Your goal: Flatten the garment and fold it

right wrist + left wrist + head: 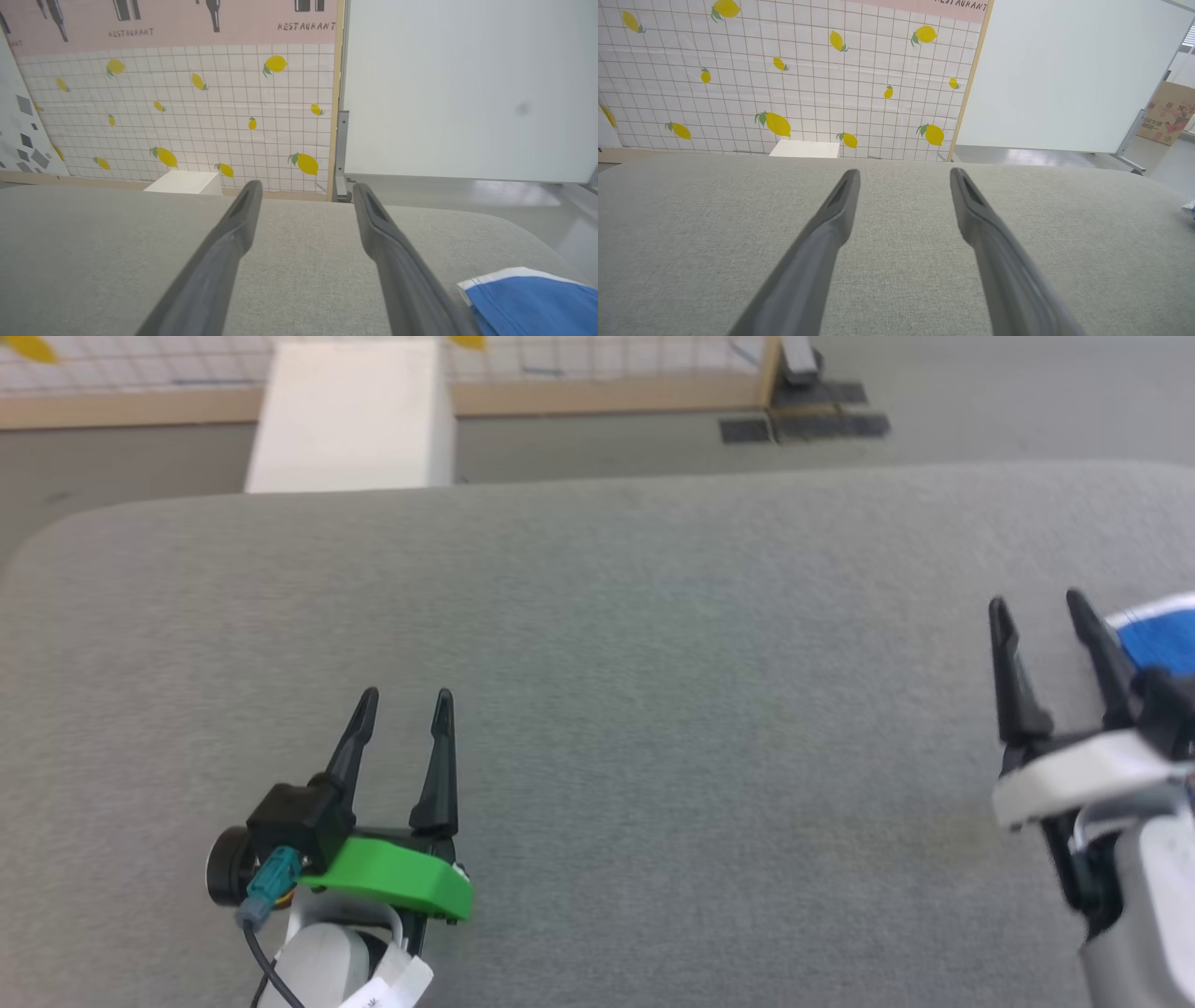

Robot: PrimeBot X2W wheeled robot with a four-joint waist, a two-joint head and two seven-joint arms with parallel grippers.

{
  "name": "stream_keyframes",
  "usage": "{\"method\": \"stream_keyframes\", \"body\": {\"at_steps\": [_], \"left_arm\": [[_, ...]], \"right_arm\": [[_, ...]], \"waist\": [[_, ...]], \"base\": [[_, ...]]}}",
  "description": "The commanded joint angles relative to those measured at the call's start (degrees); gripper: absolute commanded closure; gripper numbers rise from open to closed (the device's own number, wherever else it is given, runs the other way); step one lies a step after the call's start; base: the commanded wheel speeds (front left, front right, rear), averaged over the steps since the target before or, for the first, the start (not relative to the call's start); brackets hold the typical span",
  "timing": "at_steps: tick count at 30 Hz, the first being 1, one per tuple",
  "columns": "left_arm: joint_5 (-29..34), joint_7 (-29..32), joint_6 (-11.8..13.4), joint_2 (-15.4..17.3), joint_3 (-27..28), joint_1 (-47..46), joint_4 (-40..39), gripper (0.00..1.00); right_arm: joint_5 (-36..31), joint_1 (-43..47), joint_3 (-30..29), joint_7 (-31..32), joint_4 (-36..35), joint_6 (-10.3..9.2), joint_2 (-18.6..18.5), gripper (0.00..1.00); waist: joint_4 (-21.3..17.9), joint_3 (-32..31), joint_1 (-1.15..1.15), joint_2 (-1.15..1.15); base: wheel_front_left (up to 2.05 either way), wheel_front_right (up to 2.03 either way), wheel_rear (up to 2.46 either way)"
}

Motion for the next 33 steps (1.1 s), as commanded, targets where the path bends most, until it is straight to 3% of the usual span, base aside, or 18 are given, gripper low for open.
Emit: {"method": "stream_keyframes", "body": {"at_steps": [1, 7, 13, 33], "left_arm": [[-0.14, -0.21, 0.36, -0.23, 0.04, 0.96, 0.21, 0.0], [-0.75, -0.21, 0.72, -0.3, 0.17, 2.58, 0.51, 0.0], [-1.67, -0.21, 1.18, -0.31, -0.1, 3.48, 0.46, 0.0], [-2.27, -0.22, 1.35, -0.32, -0.11, 4.26, 0.93, 0.0]], "right_arm": [[-0.67, 2.24, -0.64, -0.71, -2.02, -0.1, 1.17, 0.0], [-3.96, 10.9, -2.54, -1.28, -10.22, -0.1, 6.7, 0.0], [-6.11, 16.26, -4.24, -1.45, -14.28, -0.1, 9.39, 0.0], [-5.03, 19.45, -4.17, -1.61, -14.88, -0.1, 10.18, 0.0]], "waist": [[3.59, -3.45, 0.01, 0.0], [4.93, -4.37, 0.01, 0.0], [5.29, -4.42, 0.01, 0.0], [5.09, -4.48, 0.01, 0.0]], "base": [[0.0, 0.0, 0.0], [0.0, 0.0, 0.0], [0.0, 0.0, 0.0], [0.0, 0.0, 0.0]]}}
